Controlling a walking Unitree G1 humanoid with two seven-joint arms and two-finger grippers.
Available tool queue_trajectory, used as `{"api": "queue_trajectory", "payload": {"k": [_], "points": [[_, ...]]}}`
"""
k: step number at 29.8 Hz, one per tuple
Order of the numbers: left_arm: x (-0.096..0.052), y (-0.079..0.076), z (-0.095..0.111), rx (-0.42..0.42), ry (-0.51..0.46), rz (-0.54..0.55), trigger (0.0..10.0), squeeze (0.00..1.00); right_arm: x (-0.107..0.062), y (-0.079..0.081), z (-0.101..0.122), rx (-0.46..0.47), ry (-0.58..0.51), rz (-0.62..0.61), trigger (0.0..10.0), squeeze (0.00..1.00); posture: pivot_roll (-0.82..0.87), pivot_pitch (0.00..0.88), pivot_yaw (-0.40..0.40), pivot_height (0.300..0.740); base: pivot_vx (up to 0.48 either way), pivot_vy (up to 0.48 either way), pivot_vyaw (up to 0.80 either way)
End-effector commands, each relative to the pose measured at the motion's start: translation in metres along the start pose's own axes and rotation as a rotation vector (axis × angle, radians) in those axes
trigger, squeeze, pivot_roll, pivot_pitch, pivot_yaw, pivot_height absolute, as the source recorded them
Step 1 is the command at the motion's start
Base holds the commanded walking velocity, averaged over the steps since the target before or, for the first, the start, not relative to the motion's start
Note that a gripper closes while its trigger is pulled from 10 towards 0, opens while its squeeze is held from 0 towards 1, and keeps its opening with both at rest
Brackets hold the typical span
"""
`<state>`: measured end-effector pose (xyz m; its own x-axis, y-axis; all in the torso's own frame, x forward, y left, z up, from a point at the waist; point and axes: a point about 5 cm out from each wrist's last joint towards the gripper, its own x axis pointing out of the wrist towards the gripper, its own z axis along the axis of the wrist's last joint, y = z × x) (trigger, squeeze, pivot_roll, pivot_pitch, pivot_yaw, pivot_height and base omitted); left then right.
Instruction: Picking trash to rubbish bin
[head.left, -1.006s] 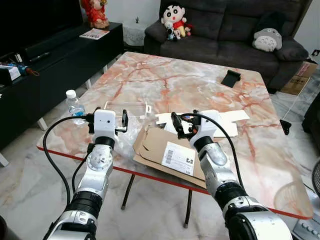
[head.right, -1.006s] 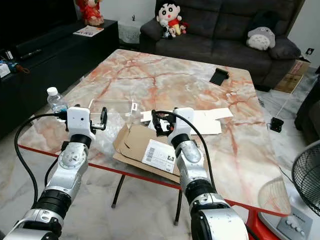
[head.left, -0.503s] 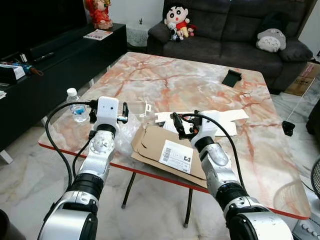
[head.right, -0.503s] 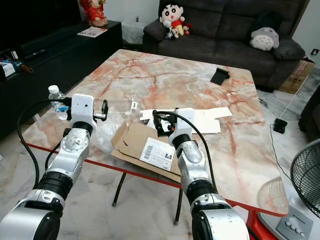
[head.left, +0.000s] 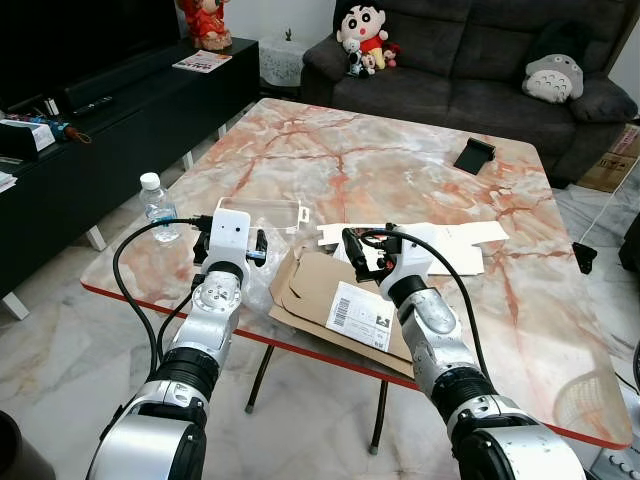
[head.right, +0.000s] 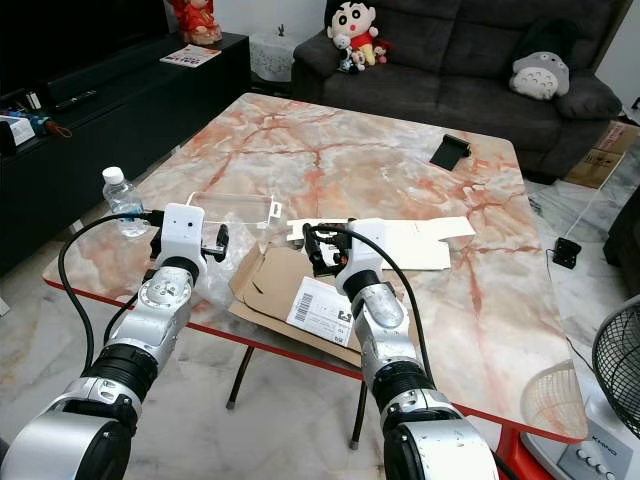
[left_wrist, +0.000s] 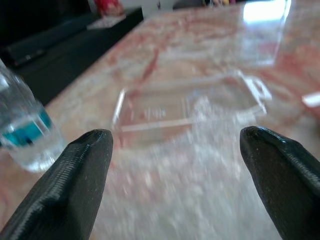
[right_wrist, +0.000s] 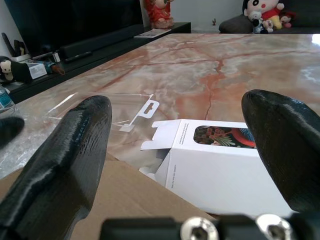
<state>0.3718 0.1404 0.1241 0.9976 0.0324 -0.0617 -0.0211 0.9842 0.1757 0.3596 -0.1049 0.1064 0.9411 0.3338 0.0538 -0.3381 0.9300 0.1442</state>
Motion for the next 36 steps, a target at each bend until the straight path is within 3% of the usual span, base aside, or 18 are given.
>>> {"api": "queue_trajectory", "payload": {"k": [1,7,23,24,25,26,36], "points": [[-0.003,-0.002,-0.011,-0.013,0.054,-0.005,10.0,0.0,0.0,-0.001,0.001,-0.005,-0.004,0.0,10.0,0.0,0.0,0.0,-0.099,0.74,0.0,0.0,0.0],[-0.005,-0.002,-0.013,-0.021,0.069,0.001,10.0,0.0,0.0,-0.001,0.001,-0.004,-0.003,0.003,10.0,0.0,0.0,0.0,-0.095,0.74,0.0,0.0,0.0],[-0.017,-0.006,-0.046,-0.006,0.273,0.007,10.0,0.0,-0.001,0.001,0.0,-0.003,-0.002,0.013,10.0,0.0,0.0,0.0,-0.09,0.74,0.0,0.0,0.0],[-0.018,-0.006,-0.046,-0.007,0.274,0.005,2.9,0.0,-0.001,0.001,0.0,-0.003,-0.001,0.013,10.0,0.0,0.0,0.0,-0.09,0.74,0.0,0.0,0.0],[-0.018,-0.006,-0.046,-0.007,0.274,0.005,2.9,0.0,-0.001,0.001,0.0,-0.003,-0.001,0.013,10.0,0.0,0.0,0.0,-0.09,0.74,0.0,0.0,0.0],[-0.018,-0.006,-0.045,-0.011,0.272,0.009,0.0,0.0,-0.001,0.002,0.0,-0.003,-0.001,0.013,10.0,0.0,0.0,0.0,-0.09,0.74,0.0,0.0,0.0],[-0.014,-0.002,-0.036,0.0,0.249,0.029,0.0,0.0,0.001,0.001,0.001,-0.007,0.002,0.013,10.0,0.0,0.01,0.0,-0.1,0.74,0.0,0.0,0.0]]}}
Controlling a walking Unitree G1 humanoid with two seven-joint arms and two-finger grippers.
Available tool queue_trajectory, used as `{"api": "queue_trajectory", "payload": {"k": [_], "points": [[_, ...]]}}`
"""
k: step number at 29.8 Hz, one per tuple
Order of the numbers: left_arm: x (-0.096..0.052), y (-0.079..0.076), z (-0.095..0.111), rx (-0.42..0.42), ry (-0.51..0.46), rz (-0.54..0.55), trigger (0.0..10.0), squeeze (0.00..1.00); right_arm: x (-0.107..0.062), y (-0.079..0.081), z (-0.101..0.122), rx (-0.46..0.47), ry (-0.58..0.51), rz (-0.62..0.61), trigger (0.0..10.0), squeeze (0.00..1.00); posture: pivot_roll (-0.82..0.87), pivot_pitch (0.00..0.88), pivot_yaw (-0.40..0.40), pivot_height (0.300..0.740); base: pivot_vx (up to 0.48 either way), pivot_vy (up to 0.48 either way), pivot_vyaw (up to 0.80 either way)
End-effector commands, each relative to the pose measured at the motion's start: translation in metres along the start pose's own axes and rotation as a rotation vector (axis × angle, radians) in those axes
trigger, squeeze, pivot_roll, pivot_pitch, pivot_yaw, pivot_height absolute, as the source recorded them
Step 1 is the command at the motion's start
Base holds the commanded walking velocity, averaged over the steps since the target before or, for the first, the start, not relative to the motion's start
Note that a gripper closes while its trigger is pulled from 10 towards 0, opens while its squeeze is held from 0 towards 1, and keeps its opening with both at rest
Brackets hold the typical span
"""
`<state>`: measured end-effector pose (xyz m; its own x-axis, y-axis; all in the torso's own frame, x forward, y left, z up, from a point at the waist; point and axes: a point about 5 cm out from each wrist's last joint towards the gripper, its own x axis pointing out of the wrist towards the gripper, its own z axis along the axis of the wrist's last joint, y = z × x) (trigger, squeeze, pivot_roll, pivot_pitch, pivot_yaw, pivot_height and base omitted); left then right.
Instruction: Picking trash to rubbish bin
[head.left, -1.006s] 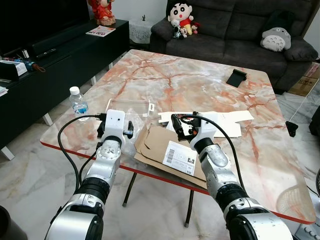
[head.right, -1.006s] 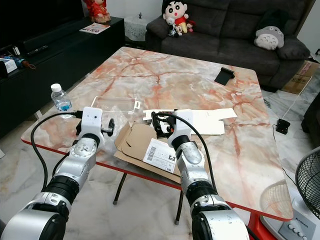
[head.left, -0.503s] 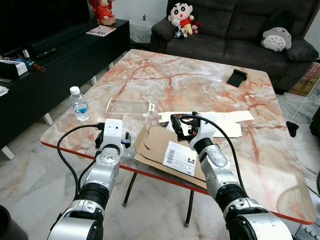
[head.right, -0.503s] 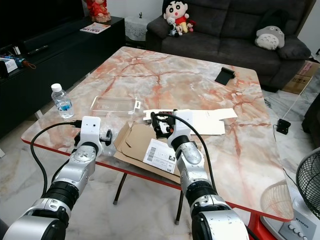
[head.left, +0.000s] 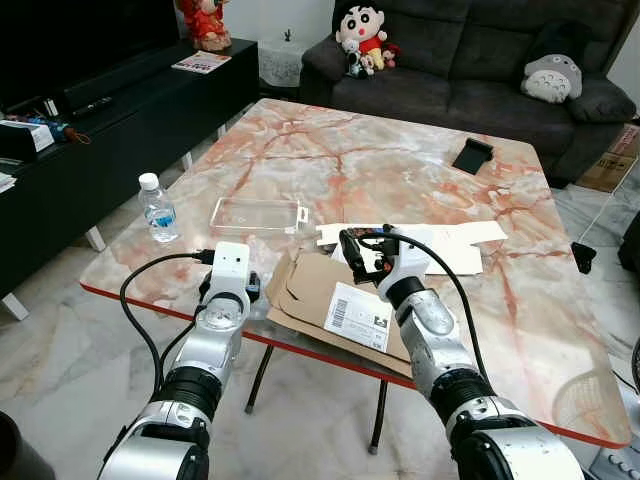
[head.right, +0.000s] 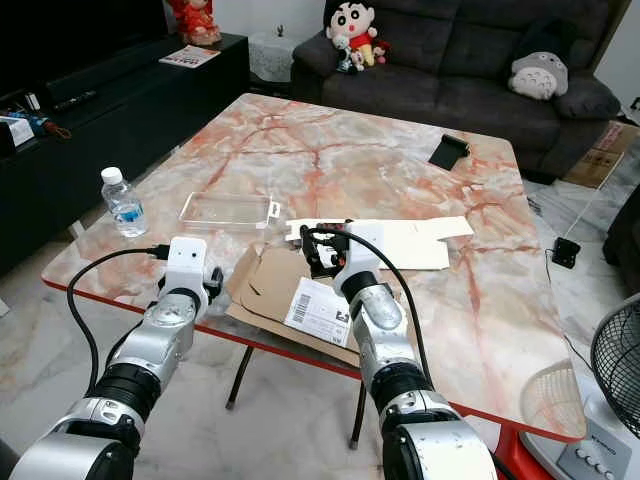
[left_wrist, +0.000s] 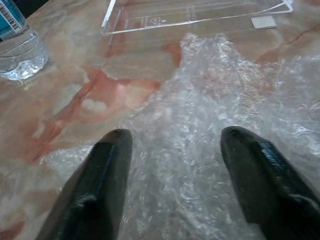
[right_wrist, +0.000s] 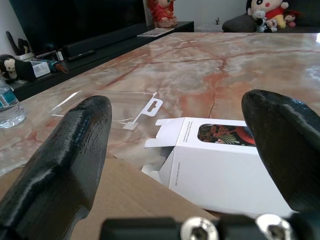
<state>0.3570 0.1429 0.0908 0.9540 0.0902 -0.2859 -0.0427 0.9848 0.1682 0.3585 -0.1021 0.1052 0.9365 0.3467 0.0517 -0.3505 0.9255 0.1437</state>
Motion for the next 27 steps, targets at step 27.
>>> {"api": "queue_trajectory", "payload": {"k": [27], "points": [[-0.007,0.005,0.045,0.013,-0.253,0.035,0.0,0.0,0.003,-0.004,0.006,-0.008,-0.006,-0.012,10.0,0.0,0.01,0.0,-0.104,0.74,0.0,0.0,0.0]]}}
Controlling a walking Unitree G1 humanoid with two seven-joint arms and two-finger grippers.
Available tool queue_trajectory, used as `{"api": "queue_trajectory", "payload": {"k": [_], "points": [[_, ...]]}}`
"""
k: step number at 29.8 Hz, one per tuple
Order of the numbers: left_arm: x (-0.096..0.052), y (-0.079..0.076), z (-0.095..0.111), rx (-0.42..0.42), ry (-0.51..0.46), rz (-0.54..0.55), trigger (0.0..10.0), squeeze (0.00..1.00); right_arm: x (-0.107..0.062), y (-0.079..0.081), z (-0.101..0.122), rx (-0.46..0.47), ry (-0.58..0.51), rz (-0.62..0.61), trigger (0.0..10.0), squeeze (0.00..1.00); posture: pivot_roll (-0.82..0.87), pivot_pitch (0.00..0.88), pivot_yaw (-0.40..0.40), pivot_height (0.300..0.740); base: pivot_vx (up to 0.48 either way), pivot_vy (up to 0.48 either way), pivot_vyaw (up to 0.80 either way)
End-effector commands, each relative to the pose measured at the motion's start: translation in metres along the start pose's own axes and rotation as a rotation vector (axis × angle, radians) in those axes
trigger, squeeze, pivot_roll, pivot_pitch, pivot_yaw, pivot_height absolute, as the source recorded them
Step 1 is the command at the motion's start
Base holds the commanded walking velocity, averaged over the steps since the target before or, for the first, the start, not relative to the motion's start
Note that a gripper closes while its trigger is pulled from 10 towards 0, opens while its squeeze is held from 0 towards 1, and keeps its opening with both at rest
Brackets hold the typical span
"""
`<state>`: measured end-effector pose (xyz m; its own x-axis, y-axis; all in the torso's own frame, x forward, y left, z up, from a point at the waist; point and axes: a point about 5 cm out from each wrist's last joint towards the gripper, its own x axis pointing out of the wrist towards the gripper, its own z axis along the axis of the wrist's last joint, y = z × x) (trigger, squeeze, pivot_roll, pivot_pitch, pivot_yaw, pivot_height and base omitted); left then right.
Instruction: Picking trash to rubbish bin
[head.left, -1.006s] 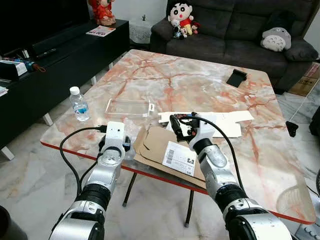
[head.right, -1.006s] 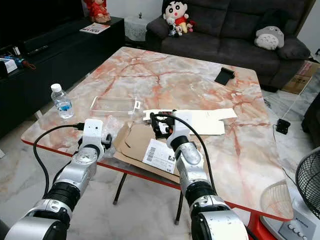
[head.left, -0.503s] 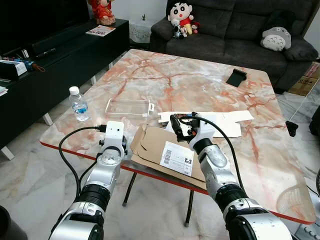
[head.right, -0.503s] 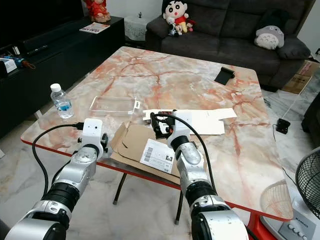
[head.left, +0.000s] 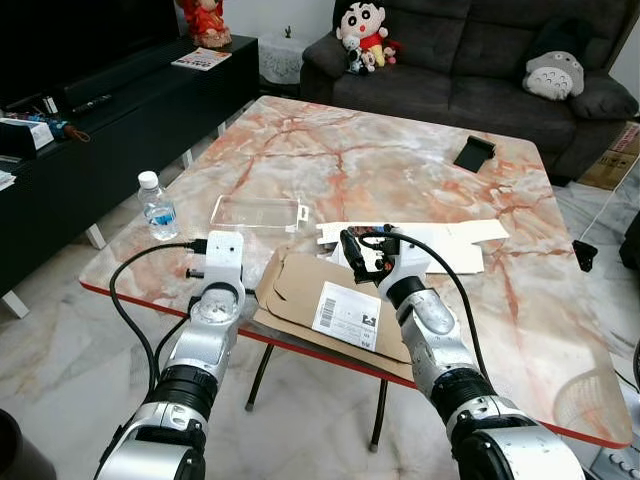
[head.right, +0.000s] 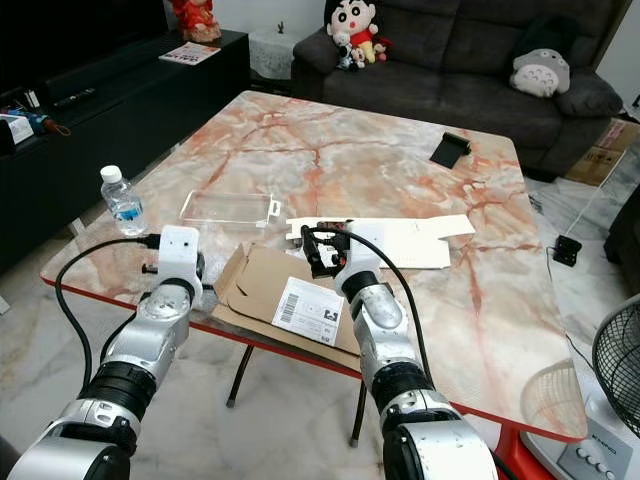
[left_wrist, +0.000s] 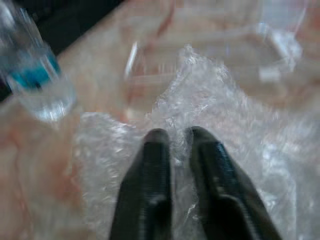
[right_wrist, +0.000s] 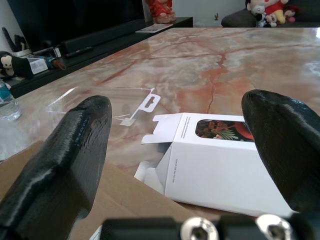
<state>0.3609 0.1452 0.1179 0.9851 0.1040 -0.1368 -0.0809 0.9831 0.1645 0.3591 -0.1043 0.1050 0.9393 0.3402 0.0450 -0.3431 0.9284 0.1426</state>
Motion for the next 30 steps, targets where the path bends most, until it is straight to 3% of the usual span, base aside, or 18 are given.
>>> {"api": "queue_trajectory", "payload": {"k": [1,2,3,13,16,19,21,24,30], "points": [[0.0,-0.002,0.019,0.022,-0.105,-0.004,0.0,0.0,0.003,-0.002,0.006,-0.007,-0.011,-0.004,10.0,0.0,0.01,0.0,-0.104,0.74,0.0,0.0,0.0],[-0.001,-0.002,0.027,0.035,-0.149,-0.005,7.3,0.0,0.003,-0.002,0.006,-0.006,-0.011,-0.004,10.0,0.0,0.02,0.0,-0.104,0.74,0.0,0.0,0.0],[-0.001,-0.003,0.03,0.04,-0.171,-0.007,10.0,0.0,0.003,-0.002,0.006,-0.006,-0.011,-0.003,10.0,0.0,0.02,0.0,-0.104,0.74,0.0,0.0,0.0],[-0.008,0.004,0.075,0.061,-0.413,0.032,10.0,0.0,0.004,-0.002,0.007,-0.004,-0.014,-0.008,10.0,0.0,0.01,0.0,-0.098,0.74,0.0,0.0,0.0],[-0.009,0.004,0.079,0.074,-0.434,0.035,10.0,0.0,0.004,-0.002,0.007,-0.004,-0.015,-0.008,10.0,0.0,0.01,0.0,-0.098,0.74,0.0,0.0,0.0],[-0.017,0.007,0.105,0.251,-0.573,0.079,10.0,0.0,0.004,-0.001,0.007,-0.003,-0.016,-0.007,10.0,0.0,0.02,0.0,-0.095,0.74,0.0,0.0,0.0],[-0.018,0.006,0.11,0.261,-0.6,0.077,10.0,0.0,0.004,-0.001,0.007,-0.002,-0.017,-0.008,10.0,0.0,0.02,0.0,-0.094,0.74,0.0,0.0,0.0],[-0.02,0.002,0.112,0.206,-0.617,0.03,10.0,0.0,0.004,-0.001,0.008,0.0,-0.02,-0.009,10.0,0.0,0.02,0.0,-0.094,0.74,0.0,0.0,0.0],[-0.02,-0.005,0.087,-0.057,-0.531,-0.044,10.0,0.0,0.005,-0.002,0.012,0.006,-0.05,-0.016,10.0,0.0,0.02,0.0,-0.087,0.74,0.0,0.0,0.0]]}}
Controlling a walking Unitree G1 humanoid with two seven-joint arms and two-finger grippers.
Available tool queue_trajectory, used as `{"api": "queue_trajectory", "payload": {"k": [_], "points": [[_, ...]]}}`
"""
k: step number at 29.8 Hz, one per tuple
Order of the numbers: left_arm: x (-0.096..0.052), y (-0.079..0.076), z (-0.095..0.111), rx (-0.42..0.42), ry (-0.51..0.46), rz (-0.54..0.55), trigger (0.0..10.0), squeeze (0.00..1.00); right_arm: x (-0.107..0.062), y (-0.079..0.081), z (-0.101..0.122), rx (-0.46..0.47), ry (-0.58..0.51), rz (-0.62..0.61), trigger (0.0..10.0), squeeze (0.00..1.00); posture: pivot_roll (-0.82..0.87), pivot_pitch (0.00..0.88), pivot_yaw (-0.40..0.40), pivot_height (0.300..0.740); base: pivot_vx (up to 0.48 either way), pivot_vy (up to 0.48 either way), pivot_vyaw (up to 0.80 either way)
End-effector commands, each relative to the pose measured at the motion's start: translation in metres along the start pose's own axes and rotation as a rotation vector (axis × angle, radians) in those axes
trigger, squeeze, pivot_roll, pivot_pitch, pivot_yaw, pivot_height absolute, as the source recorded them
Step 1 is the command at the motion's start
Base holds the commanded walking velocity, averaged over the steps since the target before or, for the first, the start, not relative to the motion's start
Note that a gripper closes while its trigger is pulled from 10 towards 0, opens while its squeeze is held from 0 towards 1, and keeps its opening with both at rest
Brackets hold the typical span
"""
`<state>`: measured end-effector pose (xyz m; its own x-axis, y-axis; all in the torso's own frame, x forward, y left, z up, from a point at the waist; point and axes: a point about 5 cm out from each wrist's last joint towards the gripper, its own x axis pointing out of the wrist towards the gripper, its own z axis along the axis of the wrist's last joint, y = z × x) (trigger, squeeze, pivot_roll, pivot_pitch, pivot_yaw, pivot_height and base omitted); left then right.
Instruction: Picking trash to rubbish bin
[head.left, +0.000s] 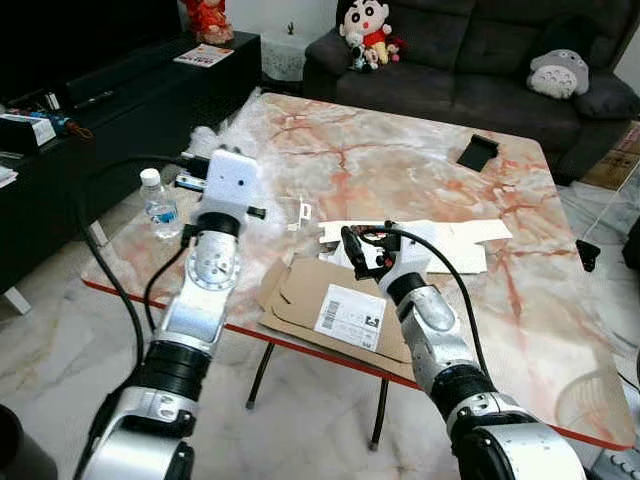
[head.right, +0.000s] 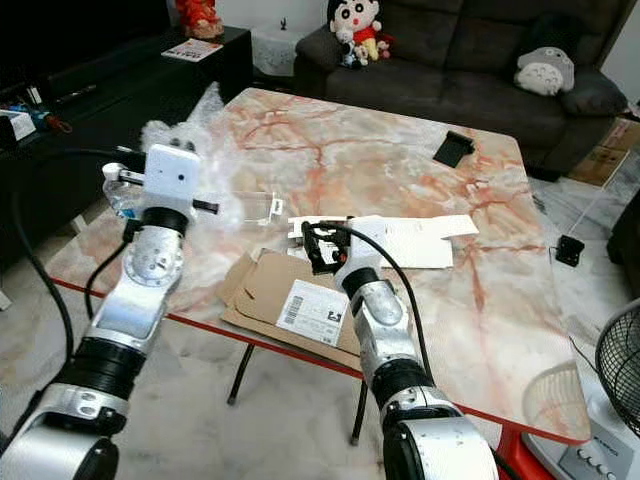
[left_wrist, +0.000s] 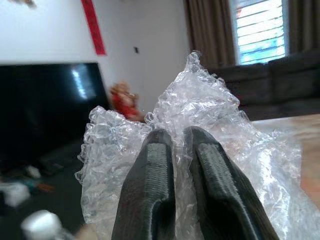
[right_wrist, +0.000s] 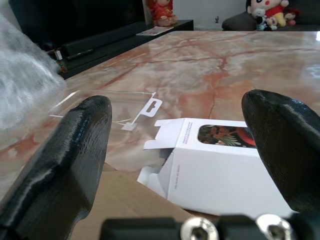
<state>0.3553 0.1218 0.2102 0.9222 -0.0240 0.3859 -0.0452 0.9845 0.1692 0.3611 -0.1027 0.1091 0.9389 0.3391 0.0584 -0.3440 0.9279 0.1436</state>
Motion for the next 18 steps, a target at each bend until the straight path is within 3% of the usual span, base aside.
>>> {"api": "queue_trajectory", "payload": {"k": [1,7,18], "points": [[-0.006,0.003,-0.009,-0.091,0.023,0.015,10.0,0.0,0.002,-0.004,0.008,0.005,-0.041,-0.022,10.0,0.0,0.02,0.0,-0.087,0.74,0.0,0.0,0.0],[-0.019,0.008,-0.027,-0.186,0.067,0.059,10.0,0.0,0.003,-0.007,0.014,0.004,-0.073,-0.043,10.0,0.0,0.02,0.0,-0.088,0.74,0.0,0.0,0.0],[-0.025,0.013,-0.038,-0.209,0.079,0.083,10.0,0.0,0.0,-0.026,0.023,-0.008,-0.107,-0.119,10.0,0.0,0.01,0.0,-0.082,0.74,0.0,0.0,0.0]]}}
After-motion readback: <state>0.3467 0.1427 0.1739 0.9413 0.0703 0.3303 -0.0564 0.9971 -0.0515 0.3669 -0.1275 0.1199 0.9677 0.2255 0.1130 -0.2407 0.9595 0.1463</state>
